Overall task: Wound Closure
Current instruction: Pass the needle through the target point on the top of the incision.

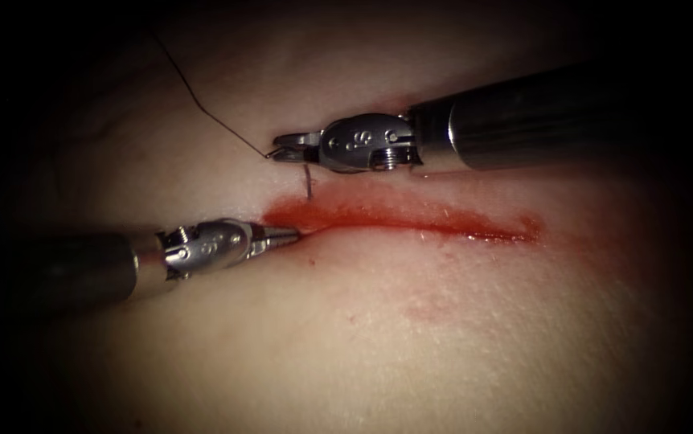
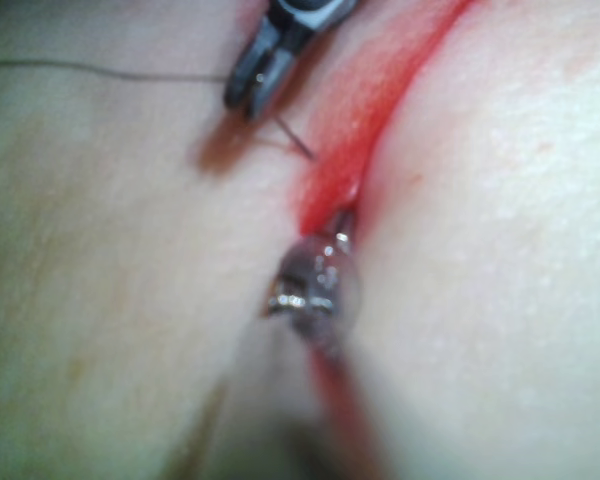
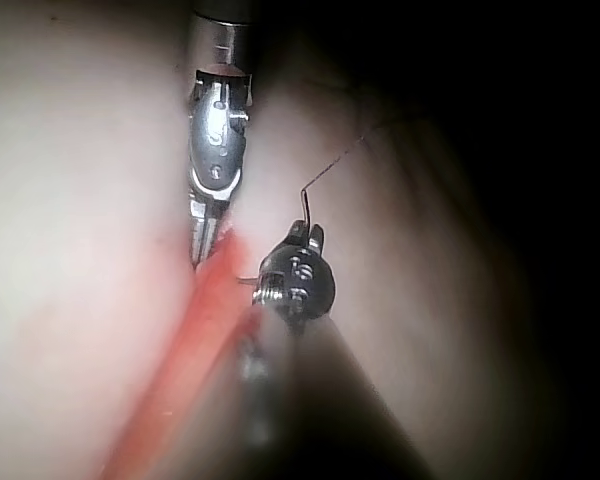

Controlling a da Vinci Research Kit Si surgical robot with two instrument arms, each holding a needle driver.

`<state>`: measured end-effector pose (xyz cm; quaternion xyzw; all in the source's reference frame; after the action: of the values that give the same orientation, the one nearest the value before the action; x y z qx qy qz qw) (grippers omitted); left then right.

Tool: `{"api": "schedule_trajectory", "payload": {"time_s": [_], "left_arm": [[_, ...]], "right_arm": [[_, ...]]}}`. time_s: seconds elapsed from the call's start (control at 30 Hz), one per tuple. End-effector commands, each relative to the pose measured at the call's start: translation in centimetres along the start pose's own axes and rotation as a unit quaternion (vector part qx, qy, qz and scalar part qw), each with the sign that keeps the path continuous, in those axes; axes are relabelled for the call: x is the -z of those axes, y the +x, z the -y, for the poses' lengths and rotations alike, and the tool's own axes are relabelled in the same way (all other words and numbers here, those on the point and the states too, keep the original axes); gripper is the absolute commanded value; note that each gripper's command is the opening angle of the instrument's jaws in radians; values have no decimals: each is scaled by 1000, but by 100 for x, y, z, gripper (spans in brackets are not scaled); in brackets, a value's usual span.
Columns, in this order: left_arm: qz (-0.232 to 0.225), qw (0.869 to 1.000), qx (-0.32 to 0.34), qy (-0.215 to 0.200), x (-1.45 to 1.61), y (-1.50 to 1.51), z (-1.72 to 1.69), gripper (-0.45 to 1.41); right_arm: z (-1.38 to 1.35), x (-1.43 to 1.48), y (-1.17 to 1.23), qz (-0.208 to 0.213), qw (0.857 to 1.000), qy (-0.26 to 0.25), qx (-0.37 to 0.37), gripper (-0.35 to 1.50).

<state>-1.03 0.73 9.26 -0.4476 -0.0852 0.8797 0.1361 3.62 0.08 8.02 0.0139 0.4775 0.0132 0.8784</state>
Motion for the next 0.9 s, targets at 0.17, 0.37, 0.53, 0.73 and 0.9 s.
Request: {"api": "schedule_trajectory", "payload": {"time_s": [0.17, 0.37, 0.53, 0.73, 0.9], "left_arm": [[-1, 1000, 0, -1, -9, -3, -2, -35], [-1, 1000, 0, -1, -9, -3, -2, -35], [-1, 1000, 0, -1, -9, -3, -2, -35], [-1, 1000, 1, -1, -8, -3, -2, -35], [-1, 1000, 1, -1, -8, -3, -2, -35]], "right_arm": [[1, -11, 0, 11, 999, 3, -33, -35], [0, -10, 2, 39, 997, -9, -62, -35], [0, -9, 2, 39, 995, -9, -89, -35], [-1, -9, 2, 42, 994, -9, -101, -35], [-1, -9, 1, 39, 992, -5, -116, -35]]}}
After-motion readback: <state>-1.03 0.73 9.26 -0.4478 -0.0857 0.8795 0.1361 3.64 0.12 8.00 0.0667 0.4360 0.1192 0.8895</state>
